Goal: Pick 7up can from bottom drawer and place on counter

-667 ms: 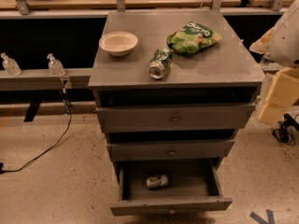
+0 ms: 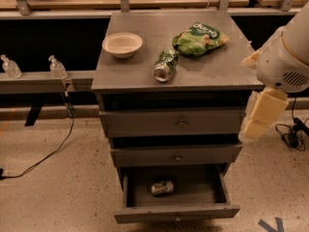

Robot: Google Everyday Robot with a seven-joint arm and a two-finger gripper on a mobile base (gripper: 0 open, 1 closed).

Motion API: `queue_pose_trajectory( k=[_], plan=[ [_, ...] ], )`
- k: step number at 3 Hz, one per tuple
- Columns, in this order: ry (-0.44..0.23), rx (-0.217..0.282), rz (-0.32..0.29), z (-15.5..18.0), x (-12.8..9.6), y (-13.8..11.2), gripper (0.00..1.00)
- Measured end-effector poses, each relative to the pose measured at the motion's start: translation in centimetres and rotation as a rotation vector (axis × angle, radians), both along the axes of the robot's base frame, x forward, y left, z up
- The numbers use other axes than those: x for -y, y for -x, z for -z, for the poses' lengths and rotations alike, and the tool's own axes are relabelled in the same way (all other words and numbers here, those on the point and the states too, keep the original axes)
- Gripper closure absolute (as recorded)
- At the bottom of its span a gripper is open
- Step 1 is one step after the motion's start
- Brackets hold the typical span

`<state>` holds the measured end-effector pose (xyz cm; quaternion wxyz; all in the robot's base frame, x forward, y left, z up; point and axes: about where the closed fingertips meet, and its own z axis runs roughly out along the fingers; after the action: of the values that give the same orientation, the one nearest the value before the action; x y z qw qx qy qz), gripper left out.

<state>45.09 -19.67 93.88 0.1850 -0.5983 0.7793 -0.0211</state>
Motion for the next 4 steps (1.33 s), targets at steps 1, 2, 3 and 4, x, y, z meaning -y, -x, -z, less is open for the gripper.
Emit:
queue_pose_trajectory(
  k=[1,2,3,4],
  plan=[
    [-0.041,-0.025,-0.074,0.8,-1.4,-0.2,0.00],
    [-0.096,-0.051,-0.198,4.0,-5.4,-0.6,0.00],
    [-0.191,-0.089,-0.314,11.7,-12.2,-0.8,0.00],
    [-0.237,-0.116,-0.365,17.2,-17.3,-3.5,0.00]
  ],
)
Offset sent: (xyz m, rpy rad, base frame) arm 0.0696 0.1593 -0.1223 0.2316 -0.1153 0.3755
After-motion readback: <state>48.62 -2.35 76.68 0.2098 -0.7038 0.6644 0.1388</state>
